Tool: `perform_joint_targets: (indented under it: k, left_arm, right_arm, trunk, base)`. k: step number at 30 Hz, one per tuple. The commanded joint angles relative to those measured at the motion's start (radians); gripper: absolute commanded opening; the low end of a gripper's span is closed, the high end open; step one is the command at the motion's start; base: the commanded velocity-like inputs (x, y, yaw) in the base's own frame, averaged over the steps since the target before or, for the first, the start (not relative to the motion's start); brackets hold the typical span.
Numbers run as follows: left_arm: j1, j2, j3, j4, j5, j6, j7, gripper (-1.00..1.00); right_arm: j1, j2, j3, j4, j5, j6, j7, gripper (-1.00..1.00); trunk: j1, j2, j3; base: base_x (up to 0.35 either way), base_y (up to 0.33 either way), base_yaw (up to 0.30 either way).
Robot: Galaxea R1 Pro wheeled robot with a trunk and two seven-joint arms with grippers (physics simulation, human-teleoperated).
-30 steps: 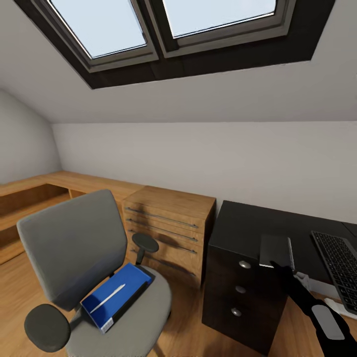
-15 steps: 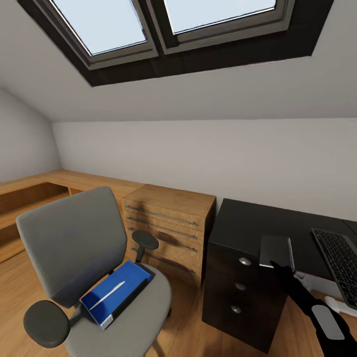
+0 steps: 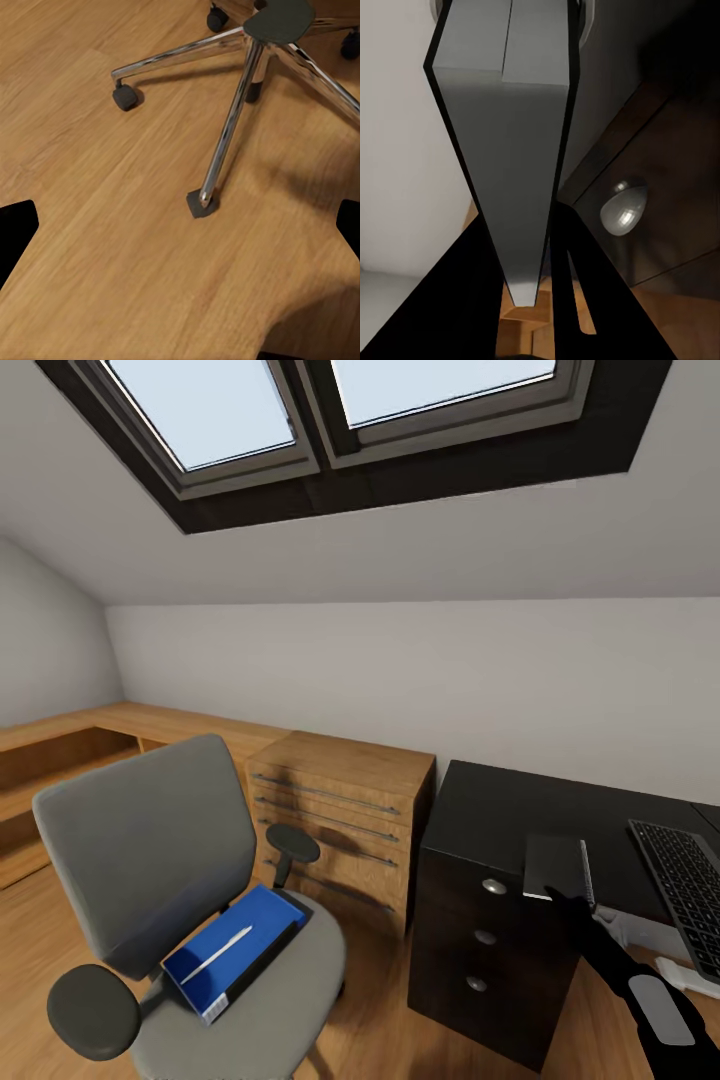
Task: In the bedroom, organize the workspace by keeping the computer under the desk, ensuring the monitor is on the desk, placing the keyboard on the desk next to the monitor, placing the mouse on the desk next to the keyboard, moving the folder from the swivel chair onto the desk next to the mouse, stacking the notebook on top of the folder with the pen on top of the notebook, and positioning the swivel chair next to the desk.
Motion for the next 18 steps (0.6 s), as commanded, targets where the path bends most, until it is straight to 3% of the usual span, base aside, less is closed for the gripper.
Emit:
perform_joint_targets:
  k: [1,6,18]
  left_arm:
    - [0.000,0.000,0.008,-0.002,0.004,0.000,-0.010,1.00]
    - [0.000,0.001,0.008,-0.002,0.004,0.000,-0.010,1.00]
    - [0.000,0.001,0.008,-0.002,0.004,0.000,-0.010,1.00]
  right_arm:
    - [-0.001,0.000,-0.003,0.000,-0.007,0.009,0.001,-1.00]
    - [-0.001,0.000,-0.003,0.001,-0.007,0.009,0.001,-1.00]
    - [-0.001,0.000,-0.003,0.001,-0.007,0.009,0.001,-1.00]
  trunk:
    - [0.004,-0.007,-0.004]
    - [0.023,-0.042,-0.020]
    - [0.023,-0.042,-0.020]
  base:
    - [0.000,0.000,0.000]
    - [0.000,0.000,0.000]
    - [0.000,0.000,0.000]
